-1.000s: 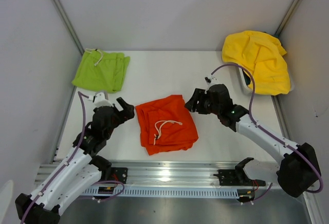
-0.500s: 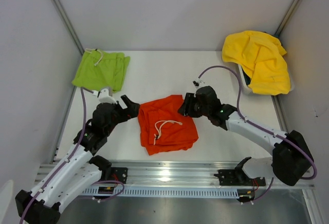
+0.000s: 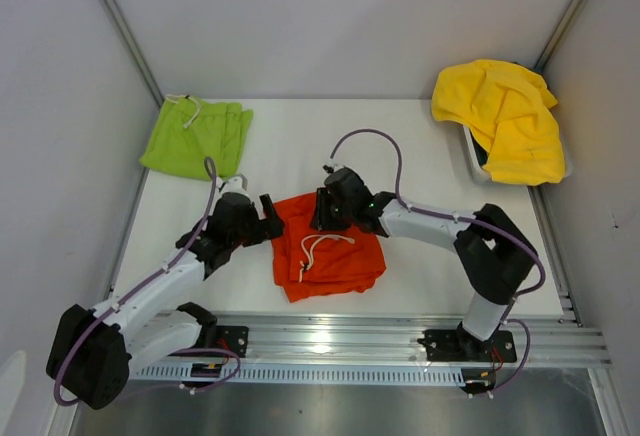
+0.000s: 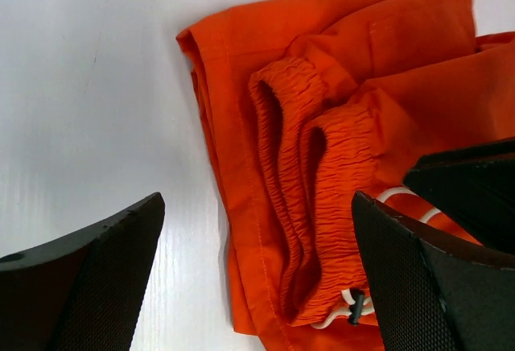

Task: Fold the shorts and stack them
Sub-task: Fold the shorts

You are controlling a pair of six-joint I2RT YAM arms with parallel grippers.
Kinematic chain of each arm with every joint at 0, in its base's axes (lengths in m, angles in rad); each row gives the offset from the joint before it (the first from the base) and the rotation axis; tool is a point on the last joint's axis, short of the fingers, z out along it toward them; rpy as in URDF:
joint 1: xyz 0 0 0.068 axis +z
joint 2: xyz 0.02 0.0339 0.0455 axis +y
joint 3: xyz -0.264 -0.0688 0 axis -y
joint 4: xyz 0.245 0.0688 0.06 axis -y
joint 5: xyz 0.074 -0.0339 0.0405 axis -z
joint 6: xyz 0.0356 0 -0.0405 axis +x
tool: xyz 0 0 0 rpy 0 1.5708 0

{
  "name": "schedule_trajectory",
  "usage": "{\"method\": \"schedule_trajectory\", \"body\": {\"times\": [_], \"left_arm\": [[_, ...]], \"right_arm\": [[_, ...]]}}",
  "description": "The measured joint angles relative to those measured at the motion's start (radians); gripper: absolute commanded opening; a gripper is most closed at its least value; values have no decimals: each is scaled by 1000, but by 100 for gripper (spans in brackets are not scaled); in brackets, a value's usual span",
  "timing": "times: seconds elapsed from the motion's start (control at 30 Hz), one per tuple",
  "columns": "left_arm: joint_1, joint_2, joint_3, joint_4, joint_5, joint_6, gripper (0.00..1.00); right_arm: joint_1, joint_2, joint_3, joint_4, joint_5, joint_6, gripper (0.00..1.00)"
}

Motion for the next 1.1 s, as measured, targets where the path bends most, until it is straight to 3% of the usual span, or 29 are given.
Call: {"method": "schedule_trajectory", "body": {"times": [0.33, 0.6, 0.83, 1.1], "left_arm": [[0, 47, -31, 56, 46, 1, 99], [3, 120, -31, 60, 63, 13, 99], [8, 71, -46, 61, 68, 15, 99], [11, 1, -125, 75, 105, -6, 99]], "right_arm": [[70, 214, 151, -18, -43, 3, 28], [96, 242, 164, 11, -128, 3, 28], [81, 210, 118, 51, -196, 14, 45], [51, 48, 115, 19, -208, 6, 60]]}}
